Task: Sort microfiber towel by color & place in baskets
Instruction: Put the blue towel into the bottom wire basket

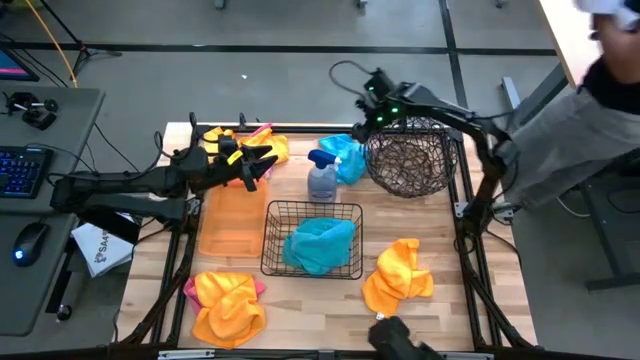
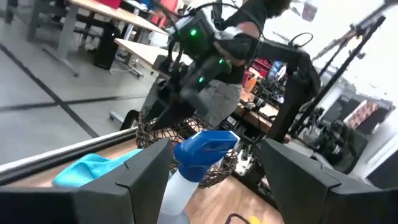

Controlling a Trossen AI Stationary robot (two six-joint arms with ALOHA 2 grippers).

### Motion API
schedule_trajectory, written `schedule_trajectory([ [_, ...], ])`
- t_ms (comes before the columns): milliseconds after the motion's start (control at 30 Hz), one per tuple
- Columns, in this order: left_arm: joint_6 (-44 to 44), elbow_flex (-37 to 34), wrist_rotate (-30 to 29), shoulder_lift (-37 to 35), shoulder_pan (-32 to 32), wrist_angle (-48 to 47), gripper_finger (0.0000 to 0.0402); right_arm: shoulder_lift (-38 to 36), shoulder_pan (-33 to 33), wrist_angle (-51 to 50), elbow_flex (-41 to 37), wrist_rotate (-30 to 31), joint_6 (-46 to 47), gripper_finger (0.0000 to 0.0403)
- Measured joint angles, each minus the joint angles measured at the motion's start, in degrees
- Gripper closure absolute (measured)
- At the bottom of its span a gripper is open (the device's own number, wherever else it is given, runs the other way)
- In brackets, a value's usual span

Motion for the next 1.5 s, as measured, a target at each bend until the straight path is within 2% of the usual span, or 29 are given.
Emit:
schedule_trajectory([
  [167, -2.83, 0.0, -0.2, -0.02, 0.72, -0.02, 0.0165, 5.51, 1.33, -1.8, 3.1, 0.17, -7.53, 0.0126],
  [467, -2.79, 0.0, -0.96, -0.02, 0.84, -0.17, 0.0165, 8.31, 1.95, -5.34, 3.34, 1.3, -16.65, 0.0126],
  [600, -1.21, 0.0, -1.05, -0.02, 0.88, -0.33, 0.0165, 8.72, 3.05, -6.17, 3.34, 5.07, -19.17, 0.0126],
  [733, 0.07, 0.0, -1.07, -0.02, 1.12, -0.33, 0.0165, 8.73, 4.67, -7.14, 3.34, 5.95, -22.27, 0.0126],
  [1033, 0.54, 0.0, -1.09, -0.02, 1.82, -0.48, 0.0165, 9.03, 9.09, -9.78, 3.34, 14.21, -30.29, 0.0134],
  [1167, 3.17, 0.0, -1.07, -0.02, 1.8, -0.48, 0.0165, 9.03, 10.6, -10.38, 3.34, 18.9, -32.92, 0.0188],
  [1233, 3.94, 0.0, -1.07, -0.03, 1.8, -0.48, 0.0165, 9.03, 11.18, -10.58, 3.34, 20.33, -33.12, 0.0243],
  [1333, 4.24, 0.0, -0.69, -0.34, 1.8, -0.53, 0.0165, 9.03, 11.94, -11.54, 3.34, 20.63, -32.89, 0.0355],
  [1367, 4.48, 0.0, -0.44, -0.59, 1.8, -0.52, 0.0165, 9.03, 12.13, -11.63, 3.34, 20.65, -32.22, 0.0378],
  [1500, 8.08, 0.0, 1.64, -2.74, 1.8, -0.44, 0.0165, 8.21, 13.11, -11.27, 3.49, 21.64, -28.7, 0.0393],
])
